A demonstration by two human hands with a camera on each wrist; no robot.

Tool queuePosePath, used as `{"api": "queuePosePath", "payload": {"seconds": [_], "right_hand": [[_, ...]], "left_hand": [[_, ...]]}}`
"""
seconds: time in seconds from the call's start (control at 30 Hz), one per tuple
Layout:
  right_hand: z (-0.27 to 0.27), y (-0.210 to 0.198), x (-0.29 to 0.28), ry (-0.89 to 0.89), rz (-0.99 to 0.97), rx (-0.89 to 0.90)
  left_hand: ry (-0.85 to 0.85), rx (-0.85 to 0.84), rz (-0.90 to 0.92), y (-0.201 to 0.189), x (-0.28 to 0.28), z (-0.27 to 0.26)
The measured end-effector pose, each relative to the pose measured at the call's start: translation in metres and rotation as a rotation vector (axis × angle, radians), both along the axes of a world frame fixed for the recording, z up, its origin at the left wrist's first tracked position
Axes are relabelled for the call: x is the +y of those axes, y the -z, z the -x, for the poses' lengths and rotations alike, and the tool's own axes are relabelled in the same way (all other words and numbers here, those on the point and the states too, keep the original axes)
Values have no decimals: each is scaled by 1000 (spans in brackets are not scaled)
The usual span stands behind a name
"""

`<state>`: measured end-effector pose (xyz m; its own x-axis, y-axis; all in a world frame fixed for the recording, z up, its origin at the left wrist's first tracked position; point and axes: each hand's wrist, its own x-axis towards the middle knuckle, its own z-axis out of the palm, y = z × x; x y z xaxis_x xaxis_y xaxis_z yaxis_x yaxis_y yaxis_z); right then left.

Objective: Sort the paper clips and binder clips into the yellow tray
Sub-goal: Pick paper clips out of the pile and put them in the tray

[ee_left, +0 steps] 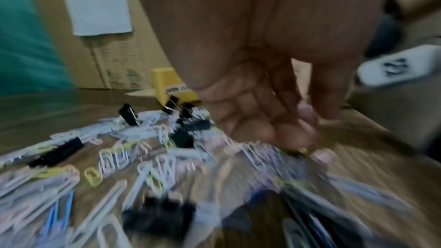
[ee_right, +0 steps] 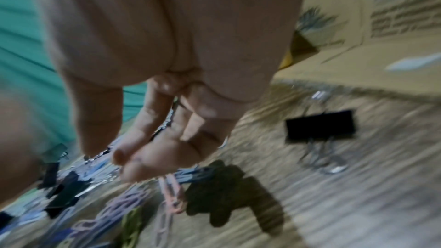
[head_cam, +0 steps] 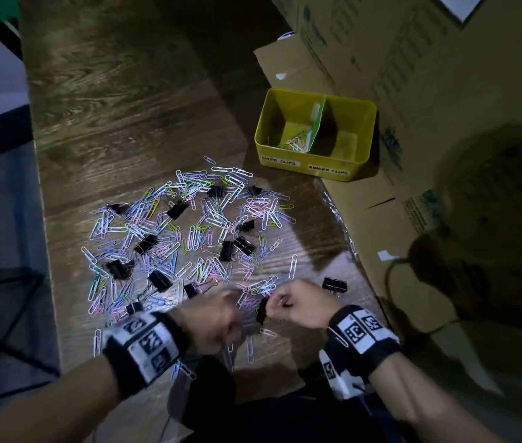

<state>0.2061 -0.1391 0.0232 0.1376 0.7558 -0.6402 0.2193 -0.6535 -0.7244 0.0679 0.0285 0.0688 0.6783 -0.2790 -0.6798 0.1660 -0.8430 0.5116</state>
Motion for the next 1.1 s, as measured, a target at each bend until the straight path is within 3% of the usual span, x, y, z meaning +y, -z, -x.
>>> {"api": "queuePosePath", "payload": {"seconds": [0.03,0.07,0.17,0.2,0.27,0.37,0.5,0.57,0.63,0.77,0.9,1.1], "right_hand": [[-1,-3,-4,19,-4,-5],[-1,-7,-7,1,15,2],[13,-10,-9,-208,162,107],[22,-9,-7,-286,207,141],[35,0,-4,-377,239,137],[40,12,-1,-258,142,4],[33,9,-6,72,-20,-405],[32,11,-11,95,-1,-601],[36,13,-13,30,91,-693],[46,21,-8,-61,146,-740],[51,22,-2,4,95,-657],[41,33,4,-28,38,-714]], "left_hand": [[26,228,136,8,-5,18],[100,342,175,17,-10,32],[250,407,-158,33,-30,46],[250,404,-175,34,-36,43],[229,312,-168,35,-46,26],[95,51,-169,44,-43,6],[2,-167,-246,48,-28,-7],[-85,-306,-253,47,-24,-10],[-138,-314,-297,49,-23,-8],[-127,-221,-388,52,-26,-11],[-146,-223,-361,61,-27,-11],[-322,-498,-128,66,-18,-3]]}}
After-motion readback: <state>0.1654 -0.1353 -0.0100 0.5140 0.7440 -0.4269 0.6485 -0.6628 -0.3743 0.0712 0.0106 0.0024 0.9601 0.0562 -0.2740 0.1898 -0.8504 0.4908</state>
